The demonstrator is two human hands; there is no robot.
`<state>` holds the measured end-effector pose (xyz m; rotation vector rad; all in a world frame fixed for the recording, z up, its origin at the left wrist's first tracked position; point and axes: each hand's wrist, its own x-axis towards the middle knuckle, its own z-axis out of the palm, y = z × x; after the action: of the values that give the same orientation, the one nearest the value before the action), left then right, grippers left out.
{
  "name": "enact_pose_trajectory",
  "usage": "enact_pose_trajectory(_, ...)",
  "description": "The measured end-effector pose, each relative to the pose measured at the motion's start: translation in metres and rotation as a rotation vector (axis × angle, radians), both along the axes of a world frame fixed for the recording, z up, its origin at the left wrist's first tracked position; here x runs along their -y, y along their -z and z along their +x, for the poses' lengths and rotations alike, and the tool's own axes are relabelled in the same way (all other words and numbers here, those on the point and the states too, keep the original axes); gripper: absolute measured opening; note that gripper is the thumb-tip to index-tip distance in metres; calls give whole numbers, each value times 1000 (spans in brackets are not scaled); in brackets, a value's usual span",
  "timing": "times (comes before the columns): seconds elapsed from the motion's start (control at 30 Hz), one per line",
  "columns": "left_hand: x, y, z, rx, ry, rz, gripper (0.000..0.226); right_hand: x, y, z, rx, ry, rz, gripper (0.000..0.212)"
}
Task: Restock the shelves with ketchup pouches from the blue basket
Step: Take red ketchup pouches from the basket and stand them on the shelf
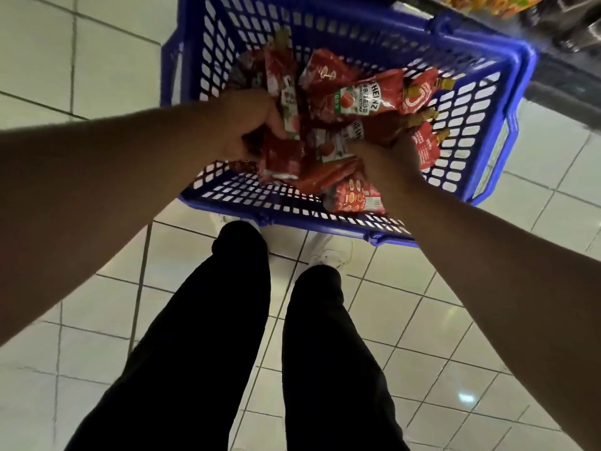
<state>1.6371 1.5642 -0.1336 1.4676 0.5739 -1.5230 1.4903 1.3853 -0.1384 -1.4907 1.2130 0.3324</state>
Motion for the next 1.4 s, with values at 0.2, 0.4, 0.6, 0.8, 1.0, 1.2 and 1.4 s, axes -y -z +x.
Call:
enact_pose_trajectory(0.2,-22,-100,-16,-12,-64,-167,83,30,-111,5,211,386,459,29)
enact_pose_trajectory(0.4,-19,-239,-30,25,-173,-323,45,33,-254,-5,571,501,786,22)
enact_pose_trajectory(0.6,-1,-406,-32,134,-145,-371,34,14,-396,-5,407,336,701,46)
enact_pose_trajectory(0.8,9,-534,-43,383,-148,-349,28,13,-512,-14,408,205,624,23)
enact_pose_trajectory(1.0,14,-627,-55,518,-190,-401,26,30,-606,-16,583,34,497,23)
enact_pose_trajectory(1.2,22,-700,-52,725,-237,-488,28,43,-690,-11,810,-39,521,29)
enact_pose_trajectory(1.4,27,-759,-27,974,-229,-499,25,58,-757,13,951,-175,286,30)
